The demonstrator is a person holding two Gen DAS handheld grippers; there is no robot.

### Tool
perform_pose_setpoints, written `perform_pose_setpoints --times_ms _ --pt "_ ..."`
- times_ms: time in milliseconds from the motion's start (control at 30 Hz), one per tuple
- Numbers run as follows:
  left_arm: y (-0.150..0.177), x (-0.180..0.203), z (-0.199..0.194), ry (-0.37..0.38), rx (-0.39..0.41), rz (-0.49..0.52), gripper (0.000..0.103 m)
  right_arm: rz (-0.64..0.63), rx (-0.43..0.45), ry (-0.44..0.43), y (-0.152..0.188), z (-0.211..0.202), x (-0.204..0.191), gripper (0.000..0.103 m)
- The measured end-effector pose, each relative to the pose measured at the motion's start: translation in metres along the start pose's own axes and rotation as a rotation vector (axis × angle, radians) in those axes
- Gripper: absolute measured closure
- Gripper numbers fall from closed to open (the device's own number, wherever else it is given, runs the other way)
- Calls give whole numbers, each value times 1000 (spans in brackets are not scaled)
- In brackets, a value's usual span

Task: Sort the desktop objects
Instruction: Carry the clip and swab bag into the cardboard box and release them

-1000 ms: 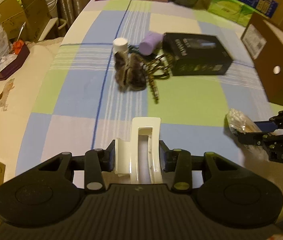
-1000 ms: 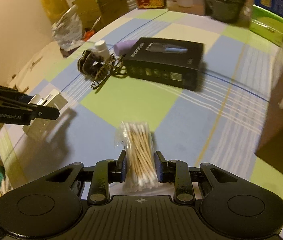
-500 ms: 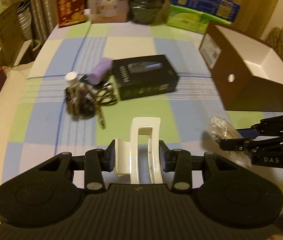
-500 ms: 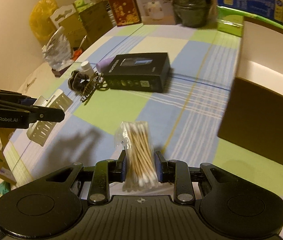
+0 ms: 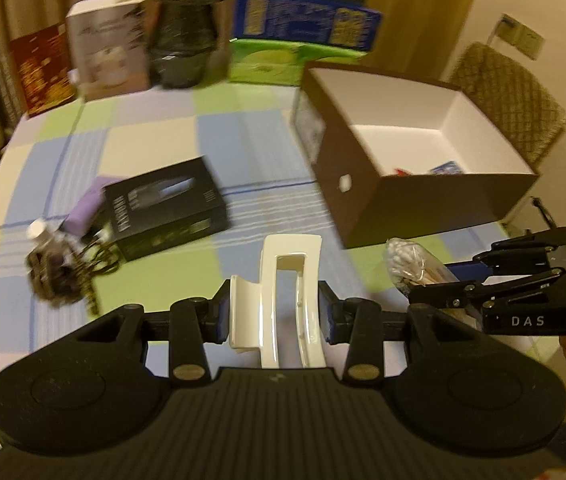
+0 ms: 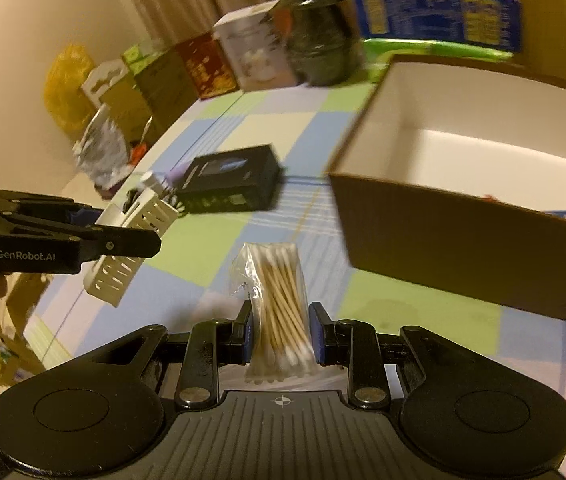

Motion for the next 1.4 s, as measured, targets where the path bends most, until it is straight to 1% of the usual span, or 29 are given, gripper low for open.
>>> perform_pose_setpoints --times_ms 167,400,500,633,800,967,1167,1400 --pt "-20 32 1 50 27 51 67 54 54 39 1 -38 32 78" --pt "-53 75 10 101 63 109 67 116 144 142 -8 -87 86 78" --pt "-69 93 15 117 81 126 67 135 173 194 -16 -102 112 78" --pt "-92 111 25 127 96 136 67 140 196 256 -30 -112 140 78" --pt "-120 125 50 121 87 130 67 135 197 300 -50 -109 175 78" --pt "-144 131 80 79 52 118 67 132 174 326 -71 -93 203 78" --pt "-167 135 126 20 -10 103 67 132 109 368 -90 -64 234 78" --pt "-178 133 170 -41 -70 99 67 116 47 401 -104 -33 256 78"
Point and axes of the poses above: each gripper's, at about its wrist camera, not at the fingertips, and z roughly the way its jaws point, x to its right, y to its underside, the point moved 4 cm from there along z, roughly the way its jaws point, and after that the axes turned 6 degrees about -x, right-handed, at the moved point
